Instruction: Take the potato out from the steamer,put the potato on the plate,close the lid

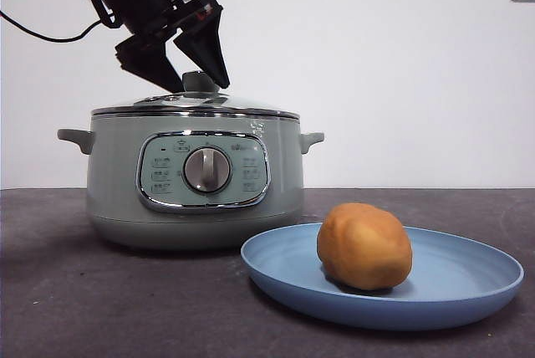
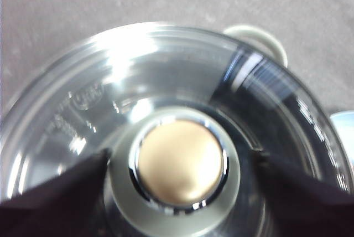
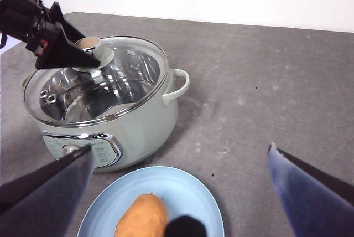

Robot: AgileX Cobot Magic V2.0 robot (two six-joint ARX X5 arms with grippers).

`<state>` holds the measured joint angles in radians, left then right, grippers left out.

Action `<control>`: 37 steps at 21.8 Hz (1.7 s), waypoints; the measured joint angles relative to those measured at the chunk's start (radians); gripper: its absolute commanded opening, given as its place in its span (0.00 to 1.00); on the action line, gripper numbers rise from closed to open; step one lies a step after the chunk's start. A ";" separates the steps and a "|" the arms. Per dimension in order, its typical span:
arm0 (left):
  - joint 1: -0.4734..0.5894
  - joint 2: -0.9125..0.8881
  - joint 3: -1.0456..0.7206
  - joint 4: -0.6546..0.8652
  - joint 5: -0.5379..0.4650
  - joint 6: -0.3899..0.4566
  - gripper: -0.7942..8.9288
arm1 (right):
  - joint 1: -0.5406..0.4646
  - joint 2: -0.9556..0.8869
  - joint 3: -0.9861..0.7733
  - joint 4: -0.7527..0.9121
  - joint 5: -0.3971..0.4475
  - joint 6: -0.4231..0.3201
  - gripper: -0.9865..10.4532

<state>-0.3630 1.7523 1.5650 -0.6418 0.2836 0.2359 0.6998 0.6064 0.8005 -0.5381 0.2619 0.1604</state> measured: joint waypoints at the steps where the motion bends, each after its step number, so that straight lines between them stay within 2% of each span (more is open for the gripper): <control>1: 0.000 0.000 0.000 0.000 0.000 -0.001 0.64 | 0.000 0.000 0.000 0.000 0.000 0.000 0.58; 6: 0.000 -0.018 0.000 -0.004 -0.001 -0.004 0.64 | 0.000 0.000 0.000 0.000 0.000 0.001 0.58; 17: 0.000 -0.189 0.008 -0.070 -0.001 -0.044 0.64 | 0.000 0.000 0.000 -0.052 -0.008 0.001 0.58; 21: 0.000 -0.282 0.008 -0.172 0.001 -0.063 0.64 | 0.000 0.001 0.000 -0.075 -0.081 0.002 0.58; 26: 0.000 -0.438 0.010 -0.387 0.008 -0.072 0.62 | 0.000 0.011 0.000 -0.108 -0.241 0.027 0.58; 28: 0.000 -0.486 0.011 -0.468 0.016 -0.072 0.54 | 0.000 0.019 0.000 -0.119 -0.311 0.045 0.57; 30: 0.000 -0.533 0.011 -0.544 0.033 -0.072 0.40 | 0.000 0.026 0.000 -0.135 -0.374 0.062 0.51; 34: -0.002 -0.605 0.011 -0.635 0.060 -0.072 0.08 | 0.000 0.042 0.000 -0.184 -0.476 0.080 0.20; 35: -0.002 -0.619 0.011 -0.645 0.060 -0.073 0.07 | 0.000 0.045 0.000 -0.194 -0.488 0.080 0.10; 36: -0.003 -0.631 0.011 -0.652 0.060 -0.073 0.07 | 0.000 0.047 0.000 -0.200 -0.492 0.081 0.07; 37: -0.003 -0.640 0.011 -0.656 0.060 -0.072 0.07 | 0.000 0.051 0.000 -0.204 -0.494 0.083 0.08</control>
<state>-0.3660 1.1118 1.5764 -1.2976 0.3439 0.1635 0.6998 0.6571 0.8005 -0.7425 -0.2321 0.2436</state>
